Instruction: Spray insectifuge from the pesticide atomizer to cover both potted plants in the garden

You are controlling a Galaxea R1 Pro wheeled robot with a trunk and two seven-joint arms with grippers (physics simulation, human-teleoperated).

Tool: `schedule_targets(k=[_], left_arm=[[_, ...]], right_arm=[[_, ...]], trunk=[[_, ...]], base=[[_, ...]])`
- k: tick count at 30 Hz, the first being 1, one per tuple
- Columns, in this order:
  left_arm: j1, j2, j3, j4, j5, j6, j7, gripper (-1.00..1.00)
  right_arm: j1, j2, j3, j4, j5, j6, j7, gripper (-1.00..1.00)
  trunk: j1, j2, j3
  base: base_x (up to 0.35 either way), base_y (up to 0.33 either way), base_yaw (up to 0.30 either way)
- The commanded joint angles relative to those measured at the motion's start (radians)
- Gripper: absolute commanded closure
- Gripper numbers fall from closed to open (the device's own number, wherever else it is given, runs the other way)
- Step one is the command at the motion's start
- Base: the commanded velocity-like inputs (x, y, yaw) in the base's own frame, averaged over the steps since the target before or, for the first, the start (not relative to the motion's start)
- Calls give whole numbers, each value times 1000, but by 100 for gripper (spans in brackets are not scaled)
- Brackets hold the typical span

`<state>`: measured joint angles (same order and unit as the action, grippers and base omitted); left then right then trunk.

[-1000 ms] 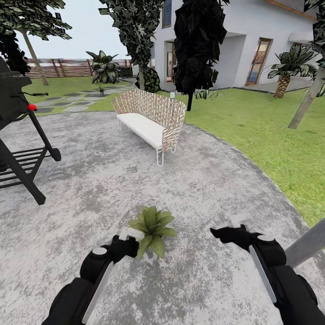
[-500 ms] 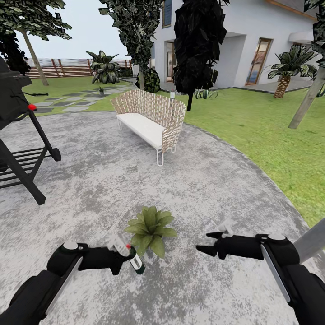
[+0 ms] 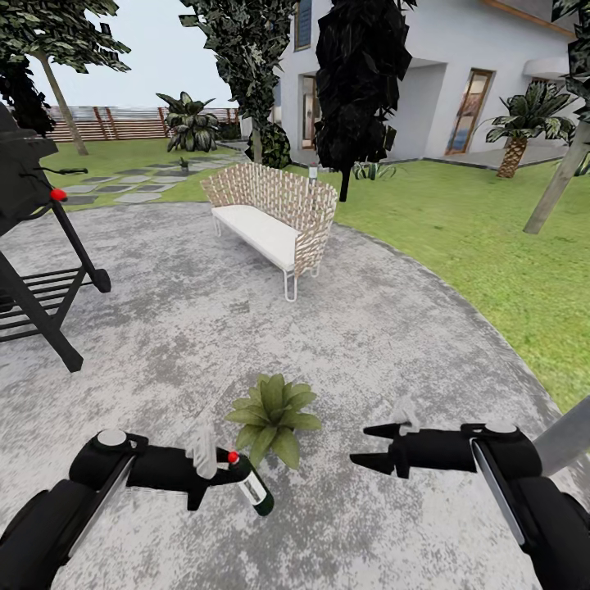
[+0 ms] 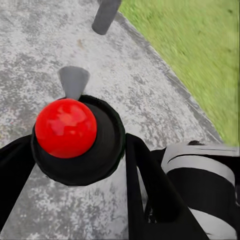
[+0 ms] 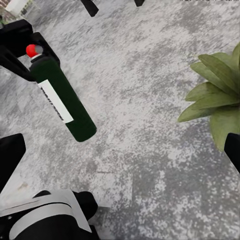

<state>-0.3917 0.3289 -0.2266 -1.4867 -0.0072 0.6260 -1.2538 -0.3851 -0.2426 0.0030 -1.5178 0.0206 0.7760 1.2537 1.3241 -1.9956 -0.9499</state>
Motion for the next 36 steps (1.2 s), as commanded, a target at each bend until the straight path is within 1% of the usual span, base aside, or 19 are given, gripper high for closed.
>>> schedule_targets(k=[1,2,3,4,6,8,9,10,12,13,14,15,16,19,25,28,30,32,36], left_arm=[[-19,1,-2,0,-7,11,-29,100],[-35,3,-4,0,-28,12,-47,100],[-39,4,-4,0,-37,12,-52,100],[-45,4,-6,1,-59,13,-64,100],[-53,5,-6,1,-119,16,-110,100],[-59,5,-8,0,-174,17,-159,100],[-60,5,-8,0,-187,17,-168,100],[-64,4,-15,0,-216,17,-190,100],[-70,4,-38,0,-237,17,-203,100],[-78,4,-54,0,-243,17,-207,100],[-88,4,-73,0,-245,17,-209,100],[-92,4,-83,0,-246,17,-210,100],[-103,4,-109,0,-249,18,-211,100],[-112,3,-133,0,-251,18,-212,100],[-116,1,-146,0,-254,18,-212,100],[-116,1,-153,0,-264,18,-212,100],[-119,0,-174,0,-285,18,-211,100],[-123,0,-199,0,-315,18,-211,100],[-144,-3,-227,0,-398,21,-213,100]], right_arm=[[-3,1,1,-2,2,8,4,-100],[-14,3,2,-2,3,8,4,-100],[-18,4,2,-2,3,8,3,-100],[-24,5,2,-2,3,8,3,-100],[-32,6,4,-2,4,9,3,-100],[-35,6,19,-2,4,8,3,-100],[-35,6,27,-2,4,8,3,-100],[-36,5,58,-1,4,8,3,-100],[-36,4,101,-1,4,8,2,-100],[-36,4,114,-1,7,8,1,-100],[-36,4,123,-1,14,9,1,100],[-36,4,126,-1,18,8,1,100],[-36,3,132,-1,34,9,1,100],[-36,3,137,-1,53,9,1,100],[-36,6,143,-2,63,9,3,100],[-36,7,144,-2,63,9,2,100],[-36,8,145,-2,64,9,2,100],[-36,8,145,-2,66,9,2,100],[-37,9,146,-2,68,9,1,100]], trunk=[[0,0,-1],[0,0,-1],[0,0,-1],[0,0,-1],[0,0,-1],[0,0,-1],[0,0,-1],[0,0,-1],[0,0,-1],[0,0,-1],[0,0,-1],[0,0,-1],[0,0,-1],[0,0,-1],[0,0,-1],[0,0,-1],[0,0,-1],[0,0,-1],[0,0,-1]], base=[[0,0,0],[0,0,0],[0,0,0],[0,0,0],[0,0,0],[0,0,0],[0,0,0],[0,0,0],[0,0,0],[0,0,0],[0,0,0],[0,0,0],[0,0,0],[0,0,0],[0,0,0],[0,0,0],[0,0,0],[0,0,0],[0,0,0]])
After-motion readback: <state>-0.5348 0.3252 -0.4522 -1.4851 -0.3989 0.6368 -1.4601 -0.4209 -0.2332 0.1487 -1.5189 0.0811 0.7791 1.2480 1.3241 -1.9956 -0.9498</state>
